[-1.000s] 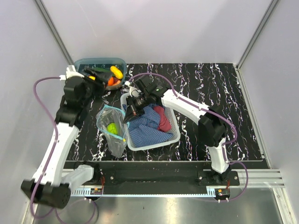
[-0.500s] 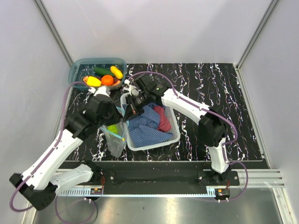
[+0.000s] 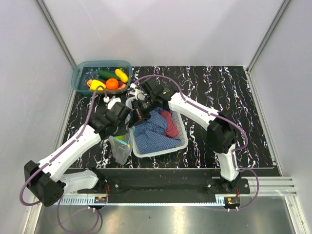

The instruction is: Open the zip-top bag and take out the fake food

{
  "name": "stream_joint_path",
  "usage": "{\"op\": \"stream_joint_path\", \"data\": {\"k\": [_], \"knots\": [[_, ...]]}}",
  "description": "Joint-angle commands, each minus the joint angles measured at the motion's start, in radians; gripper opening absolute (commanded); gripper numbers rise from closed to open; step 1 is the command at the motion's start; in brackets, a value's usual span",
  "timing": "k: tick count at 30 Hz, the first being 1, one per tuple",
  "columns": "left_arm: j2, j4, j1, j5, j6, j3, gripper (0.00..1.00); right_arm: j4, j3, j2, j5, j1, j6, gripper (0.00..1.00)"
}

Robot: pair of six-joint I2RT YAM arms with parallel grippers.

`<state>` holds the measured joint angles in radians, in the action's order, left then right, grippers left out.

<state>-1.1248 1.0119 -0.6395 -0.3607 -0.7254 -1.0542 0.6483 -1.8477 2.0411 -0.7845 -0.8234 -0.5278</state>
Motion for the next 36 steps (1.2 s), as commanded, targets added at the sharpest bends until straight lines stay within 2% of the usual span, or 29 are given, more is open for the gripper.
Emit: {"op": "stream_joint_path", "data": {"k": [1,8,14,20,24,29,36], "knots": [[-0.052,-0.082,0.006,-0.112,-0.019,0.075,0.06,-0.006,-0.036,-0.053,-0.005,0.006,-0.023,0.00],[-0.075,-0.205,0.032,-0.201,-0.071,0.144,0.08,-0.058,-0.030,-0.039,-0.085,0.010,-0.081,0.00],[-0.075,-0.153,0.069,-0.236,-0.106,0.181,0.06,-0.081,-0.074,0.005,-0.186,0.006,-0.118,0.00],[0.055,-0.101,0.084,-0.213,-0.132,0.238,0.07,-0.173,-0.085,0.016,-0.292,-0.026,-0.210,0.00],[0.077,-0.116,0.121,-0.184,-0.137,0.269,0.11,-0.309,0.013,-0.015,-0.323,-0.026,-0.303,0.00],[0.048,-0.252,0.136,-0.080,-0.077,0.290,0.18,-0.320,0.093,-0.033,-0.318,-0.014,-0.296,0.00],[-0.070,-0.306,0.144,-0.006,-0.051,0.243,0.29,-0.331,0.185,-0.074,-0.300,0.035,-0.287,0.00]]}}
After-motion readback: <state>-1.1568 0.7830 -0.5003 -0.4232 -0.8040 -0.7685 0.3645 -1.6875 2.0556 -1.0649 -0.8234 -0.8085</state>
